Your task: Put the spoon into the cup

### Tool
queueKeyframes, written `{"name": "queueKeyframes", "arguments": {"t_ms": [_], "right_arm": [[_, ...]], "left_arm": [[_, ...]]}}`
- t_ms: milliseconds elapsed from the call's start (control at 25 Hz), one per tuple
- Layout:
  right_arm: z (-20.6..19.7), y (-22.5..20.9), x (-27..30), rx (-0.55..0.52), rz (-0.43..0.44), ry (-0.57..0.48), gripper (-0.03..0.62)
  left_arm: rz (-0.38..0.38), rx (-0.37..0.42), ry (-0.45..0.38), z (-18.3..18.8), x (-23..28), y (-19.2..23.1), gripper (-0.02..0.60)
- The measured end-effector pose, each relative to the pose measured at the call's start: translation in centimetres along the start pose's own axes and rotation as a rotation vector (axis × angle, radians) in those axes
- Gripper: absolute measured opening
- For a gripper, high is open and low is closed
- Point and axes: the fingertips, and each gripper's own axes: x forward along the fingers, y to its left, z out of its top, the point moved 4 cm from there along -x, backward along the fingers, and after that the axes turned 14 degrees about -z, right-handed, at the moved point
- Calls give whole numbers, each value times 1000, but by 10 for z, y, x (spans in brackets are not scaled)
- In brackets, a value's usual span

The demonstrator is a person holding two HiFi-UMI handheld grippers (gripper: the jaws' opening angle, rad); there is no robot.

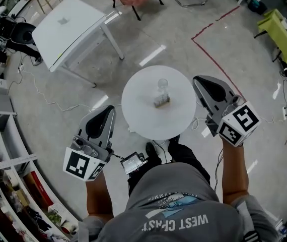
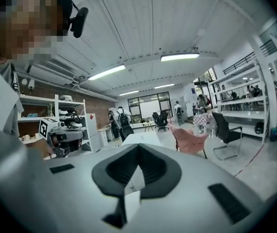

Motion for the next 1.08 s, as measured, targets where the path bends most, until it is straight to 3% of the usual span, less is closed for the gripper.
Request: {"name": "queueKeyframes", "arguments": {"t_ms": [200, 680, 1080], "right_arm": [[22, 23, -33, -134, -46, -71, 0], [23, 47, -69, -180, -119, -136, 0], [10, 51, -84, -185, -155, -133, 0]], "left_arm": [[-19, 47, -31, 9, -18, -6, 2], [-61, 105, -76, 3, -44, -14, 2], [-70, 106, -74, -8, -57, -24, 2]]}}
